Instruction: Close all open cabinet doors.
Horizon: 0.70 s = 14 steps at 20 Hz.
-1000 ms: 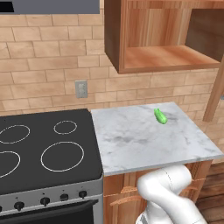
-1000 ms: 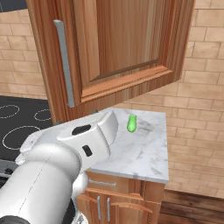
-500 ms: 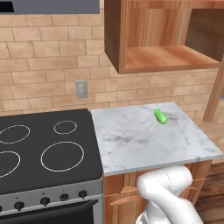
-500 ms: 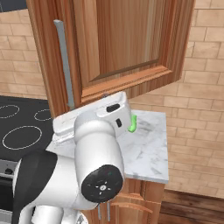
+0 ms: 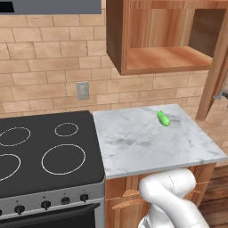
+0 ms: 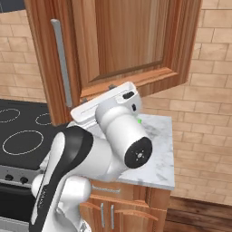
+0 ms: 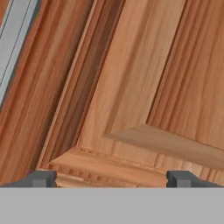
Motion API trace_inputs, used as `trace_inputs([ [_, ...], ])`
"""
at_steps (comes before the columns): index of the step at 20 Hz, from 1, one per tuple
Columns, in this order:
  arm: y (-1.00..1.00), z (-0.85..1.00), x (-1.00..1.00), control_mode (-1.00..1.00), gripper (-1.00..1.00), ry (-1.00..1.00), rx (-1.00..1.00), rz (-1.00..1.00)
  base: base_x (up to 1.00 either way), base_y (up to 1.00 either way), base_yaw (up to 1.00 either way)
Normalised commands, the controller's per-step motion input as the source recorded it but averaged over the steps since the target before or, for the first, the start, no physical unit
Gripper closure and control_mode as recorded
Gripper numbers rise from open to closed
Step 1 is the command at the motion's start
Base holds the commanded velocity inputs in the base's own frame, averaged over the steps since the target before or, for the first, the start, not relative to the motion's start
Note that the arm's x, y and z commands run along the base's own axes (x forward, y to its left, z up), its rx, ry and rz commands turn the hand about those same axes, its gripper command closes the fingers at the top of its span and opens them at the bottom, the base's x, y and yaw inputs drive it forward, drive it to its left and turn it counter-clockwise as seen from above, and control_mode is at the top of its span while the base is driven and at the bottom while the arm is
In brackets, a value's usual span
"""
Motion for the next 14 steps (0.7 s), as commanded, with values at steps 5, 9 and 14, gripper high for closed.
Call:
trace_inputs([
  [5,0.24,0.00,0.74,-1.00,-1.00,0.06,0.00,0.13,0.00,0.00,0.00],
  [9,0.36,0.00,0.73,-1.00,-1.00,0.07,-0.01,0.11,0.00,0.00,0.00],
  [14,0.48,0.00,0.70,-1.00,-1.00,0.07,-0.01,0.06,0.00,0.00,0.00],
])
